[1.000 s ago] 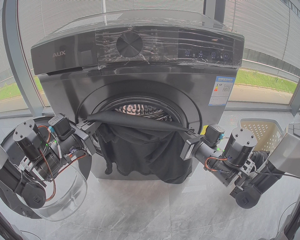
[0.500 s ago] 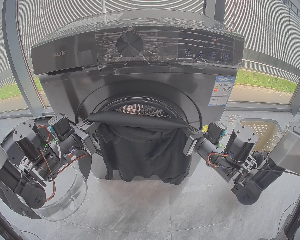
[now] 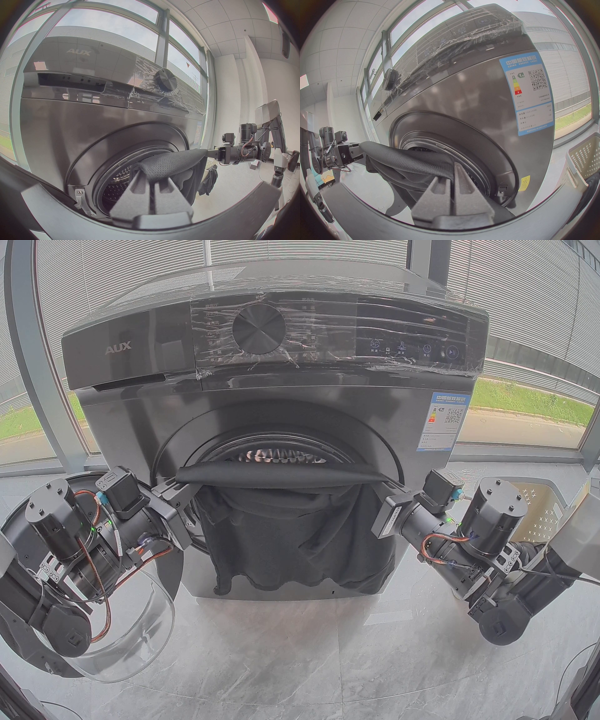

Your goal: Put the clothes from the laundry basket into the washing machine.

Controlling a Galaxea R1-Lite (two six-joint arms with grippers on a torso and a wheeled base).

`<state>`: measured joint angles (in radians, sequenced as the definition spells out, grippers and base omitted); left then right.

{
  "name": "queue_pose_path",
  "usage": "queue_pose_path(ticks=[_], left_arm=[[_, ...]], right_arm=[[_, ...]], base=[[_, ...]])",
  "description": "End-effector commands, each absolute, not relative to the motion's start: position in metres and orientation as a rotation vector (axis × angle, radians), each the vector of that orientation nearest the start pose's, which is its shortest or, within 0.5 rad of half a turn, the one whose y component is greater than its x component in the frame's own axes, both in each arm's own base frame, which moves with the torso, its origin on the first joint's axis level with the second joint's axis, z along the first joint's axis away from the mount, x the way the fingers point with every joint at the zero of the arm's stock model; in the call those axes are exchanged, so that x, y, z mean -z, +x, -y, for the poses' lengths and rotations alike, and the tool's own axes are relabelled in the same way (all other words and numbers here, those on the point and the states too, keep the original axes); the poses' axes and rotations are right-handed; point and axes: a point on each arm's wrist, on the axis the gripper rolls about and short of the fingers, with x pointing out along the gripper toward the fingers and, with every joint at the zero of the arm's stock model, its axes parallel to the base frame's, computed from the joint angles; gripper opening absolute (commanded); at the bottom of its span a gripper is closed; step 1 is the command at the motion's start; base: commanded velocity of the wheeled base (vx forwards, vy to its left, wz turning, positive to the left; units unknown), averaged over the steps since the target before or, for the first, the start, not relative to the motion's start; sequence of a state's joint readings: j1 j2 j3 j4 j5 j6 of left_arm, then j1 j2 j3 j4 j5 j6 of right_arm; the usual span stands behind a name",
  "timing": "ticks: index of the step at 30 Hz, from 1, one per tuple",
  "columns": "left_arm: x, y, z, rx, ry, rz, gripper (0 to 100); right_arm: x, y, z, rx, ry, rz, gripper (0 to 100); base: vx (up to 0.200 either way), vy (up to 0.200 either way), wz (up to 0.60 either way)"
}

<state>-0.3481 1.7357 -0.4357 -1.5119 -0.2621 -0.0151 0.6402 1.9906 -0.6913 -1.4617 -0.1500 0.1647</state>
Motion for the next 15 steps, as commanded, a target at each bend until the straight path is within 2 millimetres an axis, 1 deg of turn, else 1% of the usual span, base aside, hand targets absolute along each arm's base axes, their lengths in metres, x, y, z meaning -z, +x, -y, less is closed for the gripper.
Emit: queue_pose_path(ticks=[1, 6, 12, 13, 15], left_arm=[[-0.1705, 0.2502, 0.0966, 0.607, -0.024, 0.216, 0], [-0.1787, 0.2454, 0.0949, 0.608, -0.025, 0.246, 0], [-0.1752, 0.2447, 0.0941, 0.605, -0.023, 0.231, 0], [-0.1748, 0.2445, 0.0941, 0.605, -0.023, 0.229, 100], [-0.172, 0.244, 0.0937, 0.612, -0.016, 0.219, 100]], right_arm=[[-0.1476, 0.2735, -0.2033, -0.513, 0.231, 0.127, 0], [-0.1524, 0.2709, -0.2041, -0.527, 0.236, 0.143, 0], [-0.1522, 0.2694, -0.2049, -0.531, 0.236, 0.141, 0], [-0.1522, 0.2694, -0.2049, -0.531, 0.236, 0.141, 0], [-0.1522, 0.2691, -0.2054, -0.533, 0.236, 0.14, 0]], base=[[0.0, 0.0, 0.0], [0.0, 0.0, 0.0], [0.0, 0.0, 0.0], [0.0, 0.0, 0.0], [0.0, 0.0, 0.0]])
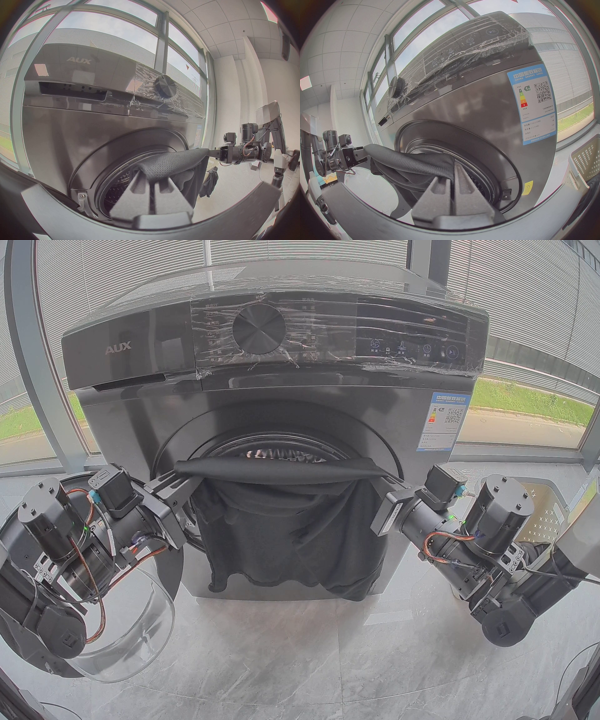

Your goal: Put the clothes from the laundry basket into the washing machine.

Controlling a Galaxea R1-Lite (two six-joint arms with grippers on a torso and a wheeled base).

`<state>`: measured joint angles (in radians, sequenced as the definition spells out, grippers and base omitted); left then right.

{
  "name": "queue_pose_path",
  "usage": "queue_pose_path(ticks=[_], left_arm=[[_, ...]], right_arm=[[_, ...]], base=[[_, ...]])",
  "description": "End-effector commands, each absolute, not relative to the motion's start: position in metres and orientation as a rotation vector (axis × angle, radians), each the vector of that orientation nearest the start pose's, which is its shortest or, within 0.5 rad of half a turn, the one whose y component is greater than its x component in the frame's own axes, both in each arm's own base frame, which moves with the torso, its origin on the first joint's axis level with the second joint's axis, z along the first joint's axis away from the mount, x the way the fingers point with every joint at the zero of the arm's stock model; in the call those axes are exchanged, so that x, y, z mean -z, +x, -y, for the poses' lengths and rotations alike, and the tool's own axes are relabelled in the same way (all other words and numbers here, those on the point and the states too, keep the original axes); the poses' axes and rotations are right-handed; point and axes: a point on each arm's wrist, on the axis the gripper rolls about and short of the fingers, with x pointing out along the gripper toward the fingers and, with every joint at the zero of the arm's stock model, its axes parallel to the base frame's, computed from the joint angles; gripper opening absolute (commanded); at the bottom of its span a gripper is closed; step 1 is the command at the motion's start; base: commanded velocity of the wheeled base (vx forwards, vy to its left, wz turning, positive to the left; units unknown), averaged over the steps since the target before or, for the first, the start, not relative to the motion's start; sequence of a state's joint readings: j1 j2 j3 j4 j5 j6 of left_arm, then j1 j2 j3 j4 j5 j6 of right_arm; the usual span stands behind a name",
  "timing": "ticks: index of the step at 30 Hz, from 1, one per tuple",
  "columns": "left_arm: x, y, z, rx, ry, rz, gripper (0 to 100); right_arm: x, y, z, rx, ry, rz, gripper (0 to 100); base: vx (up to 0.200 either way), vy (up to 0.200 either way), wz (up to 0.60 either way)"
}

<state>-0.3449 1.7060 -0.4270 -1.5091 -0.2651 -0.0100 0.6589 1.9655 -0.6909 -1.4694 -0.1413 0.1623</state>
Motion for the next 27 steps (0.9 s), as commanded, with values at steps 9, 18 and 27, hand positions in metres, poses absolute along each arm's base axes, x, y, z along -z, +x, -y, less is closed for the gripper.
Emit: queue_pose_path(ticks=[9, 18, 27], left_arm=[[-0.129, 0.218, 0.088, 0.752, 0.016, 0.019, 100], [-0.099, 0.222, 0.09, 0.784, 0.092, -0.087, 100], [-0.076, 0.247, 0.103, 0.772, 0.123, -0.136, 100]], right_arm=[[-0.152, 0.273, -0.206, -0.521, 0.242, 0.141, 0], [-0.149, 0.267, -0.218, -0.556, 0.242, 0.135, 0], [-0.15, 0.262, -0.23, -0.598, 0.238, 0.131, 0]], base=[[0.0, 0.0, 0.0], [0.0, 0.0, 0.0], [0.0, 0.0, 0.0]])
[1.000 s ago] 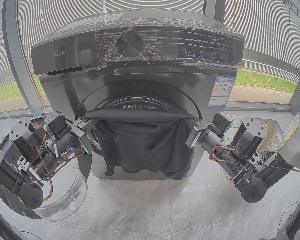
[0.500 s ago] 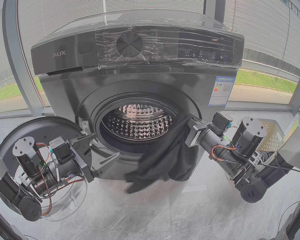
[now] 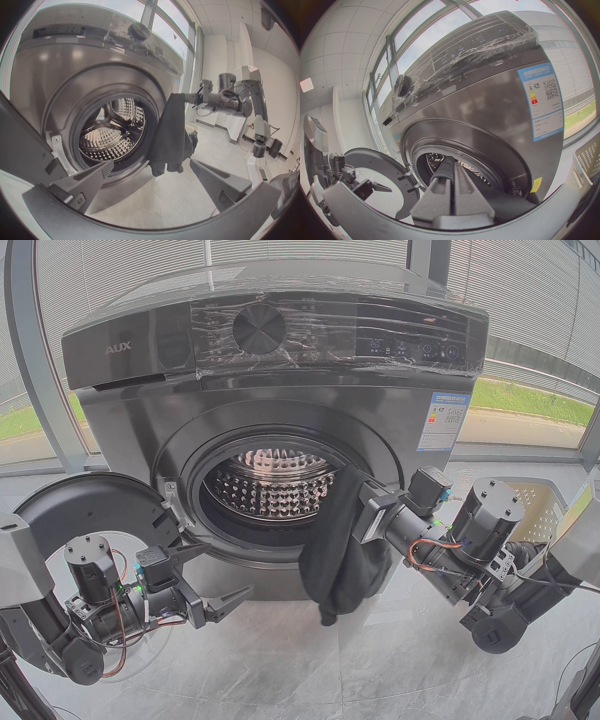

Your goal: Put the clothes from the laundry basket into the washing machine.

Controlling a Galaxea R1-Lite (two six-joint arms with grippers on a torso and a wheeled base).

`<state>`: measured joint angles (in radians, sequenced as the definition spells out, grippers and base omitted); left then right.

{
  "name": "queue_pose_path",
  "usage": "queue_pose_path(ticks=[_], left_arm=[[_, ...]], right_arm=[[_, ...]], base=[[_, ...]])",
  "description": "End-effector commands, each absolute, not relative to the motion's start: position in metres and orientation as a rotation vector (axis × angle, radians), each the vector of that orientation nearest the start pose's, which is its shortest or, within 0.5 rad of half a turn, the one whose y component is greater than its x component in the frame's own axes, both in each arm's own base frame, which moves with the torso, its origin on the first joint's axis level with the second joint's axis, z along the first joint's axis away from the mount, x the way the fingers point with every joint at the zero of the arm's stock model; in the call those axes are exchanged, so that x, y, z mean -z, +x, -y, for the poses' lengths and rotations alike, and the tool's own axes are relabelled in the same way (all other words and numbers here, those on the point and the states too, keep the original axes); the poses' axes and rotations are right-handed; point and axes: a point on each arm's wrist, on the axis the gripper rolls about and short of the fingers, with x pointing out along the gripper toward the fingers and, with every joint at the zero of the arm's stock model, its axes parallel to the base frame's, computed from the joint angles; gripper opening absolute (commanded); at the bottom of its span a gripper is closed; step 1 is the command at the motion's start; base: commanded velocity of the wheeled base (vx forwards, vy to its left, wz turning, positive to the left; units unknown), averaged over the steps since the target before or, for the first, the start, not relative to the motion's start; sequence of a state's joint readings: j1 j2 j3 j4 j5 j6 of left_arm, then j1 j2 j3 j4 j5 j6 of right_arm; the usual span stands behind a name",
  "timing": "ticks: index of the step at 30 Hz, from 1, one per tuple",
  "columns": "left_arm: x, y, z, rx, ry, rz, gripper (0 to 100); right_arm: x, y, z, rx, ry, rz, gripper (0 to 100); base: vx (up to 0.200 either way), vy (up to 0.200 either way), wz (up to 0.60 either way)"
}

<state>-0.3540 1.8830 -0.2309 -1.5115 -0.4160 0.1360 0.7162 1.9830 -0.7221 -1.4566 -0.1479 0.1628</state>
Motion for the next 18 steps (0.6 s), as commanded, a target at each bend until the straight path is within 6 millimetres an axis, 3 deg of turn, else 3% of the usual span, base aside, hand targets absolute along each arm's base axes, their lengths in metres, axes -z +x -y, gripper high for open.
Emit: queue_pose_path(ticks=[1, 8, 18], left_arm=[[-0.076, 0.248, 0.103, 0.768, 0.123, -0.133, 100], [-0.076, 0.253, 0.12, 0.807, 0.121, -0.113, 100], [-0.055, 0.27, 0.147, 0.823, 0.132, -0.138, 100]], right_arm=[[-0.15, 0.262, -0.231, -0.599, 0.239, 0.13, 0], [-0.143, 0.253, -0.251, -0.661, 0.235, 0.113, 0], [-0.137, 0.248, -0.271, -0.708, 0.233, 0.108, 0]], base=[[0.0, 0.0, 0.0], [0.0, 0.0, 0.0], [0.0, 0.0, 0.0]])
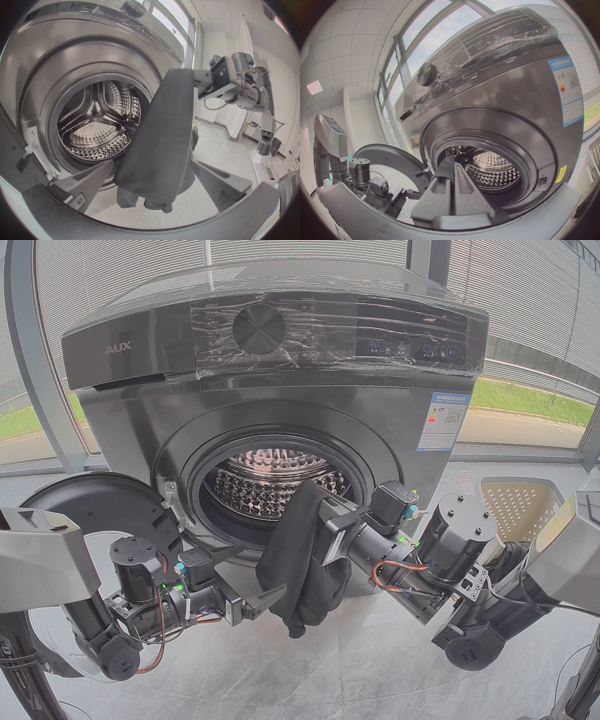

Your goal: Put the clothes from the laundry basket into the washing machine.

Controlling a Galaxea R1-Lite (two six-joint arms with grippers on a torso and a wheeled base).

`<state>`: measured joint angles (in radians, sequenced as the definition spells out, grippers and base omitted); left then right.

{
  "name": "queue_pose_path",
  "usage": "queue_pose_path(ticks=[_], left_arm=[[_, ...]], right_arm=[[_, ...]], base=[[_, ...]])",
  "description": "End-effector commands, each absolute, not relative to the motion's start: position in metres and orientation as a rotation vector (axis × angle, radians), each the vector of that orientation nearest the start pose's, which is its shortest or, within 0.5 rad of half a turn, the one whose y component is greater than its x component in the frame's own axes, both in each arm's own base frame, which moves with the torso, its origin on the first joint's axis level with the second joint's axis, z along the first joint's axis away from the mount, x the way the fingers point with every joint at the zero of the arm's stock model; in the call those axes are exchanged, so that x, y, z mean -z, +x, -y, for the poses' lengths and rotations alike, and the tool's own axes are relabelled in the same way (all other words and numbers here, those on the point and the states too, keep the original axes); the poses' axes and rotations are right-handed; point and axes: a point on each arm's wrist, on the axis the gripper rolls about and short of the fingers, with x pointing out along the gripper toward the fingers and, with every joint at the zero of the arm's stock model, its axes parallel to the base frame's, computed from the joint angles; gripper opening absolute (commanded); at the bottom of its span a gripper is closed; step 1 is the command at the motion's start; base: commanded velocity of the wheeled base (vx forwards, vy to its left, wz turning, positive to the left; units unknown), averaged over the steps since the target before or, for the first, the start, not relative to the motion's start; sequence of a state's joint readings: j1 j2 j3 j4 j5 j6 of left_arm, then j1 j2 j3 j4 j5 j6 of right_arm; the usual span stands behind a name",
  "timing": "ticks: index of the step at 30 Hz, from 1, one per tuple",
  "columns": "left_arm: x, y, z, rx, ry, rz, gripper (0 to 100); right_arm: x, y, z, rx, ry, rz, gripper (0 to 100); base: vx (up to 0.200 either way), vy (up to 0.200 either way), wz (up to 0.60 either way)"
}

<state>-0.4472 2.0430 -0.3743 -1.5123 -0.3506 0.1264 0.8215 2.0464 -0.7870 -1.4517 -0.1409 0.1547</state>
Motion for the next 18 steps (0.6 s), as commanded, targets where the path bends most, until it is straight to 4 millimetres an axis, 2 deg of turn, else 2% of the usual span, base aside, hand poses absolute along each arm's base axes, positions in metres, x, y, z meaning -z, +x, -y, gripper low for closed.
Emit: queue_pose_path(ticks=[1, 5, 10, 14, 18], left_arm=[[-0.054, 0.273, 0.15, 0.828, 0.132, -0.133, 100], [-0.051, 0.284, 0.16, 0.819, 0.13, -0.112, 100], [-0.042, 0.287, 0.174, 0.841, 0.134, -0.122, 100], [-0.034, 0.286, 0.178, 0.849, 0.138, -0.141, 100], [-0.024, 0.298, 0.183, 0.815, 0.141, -0.141, 100]], right_arm=[[-0.138, 0.247, -0.272, -0.711, 0.235, 0.11, 0], [-0.14, 0.243, -0.275, -0.727, 0.239, 0.116, 0], [-0.14, 0.242, -0.277, -0.731, 0.241, 0.116, 0], [-0.142, 0.242, -0.277, -0.733, 0.241, 0.121, 0], [-0.142, 0.238, -0.28, -0.745, 0.245, 0.125, 0]], base=[[0.0, 0.0, 0.0], [0.0, 0.0, 0.0], [0.0, 0.0, 0.0], [0.0, 0.0, 0.0], [0.0, 0.0, 0.0]])
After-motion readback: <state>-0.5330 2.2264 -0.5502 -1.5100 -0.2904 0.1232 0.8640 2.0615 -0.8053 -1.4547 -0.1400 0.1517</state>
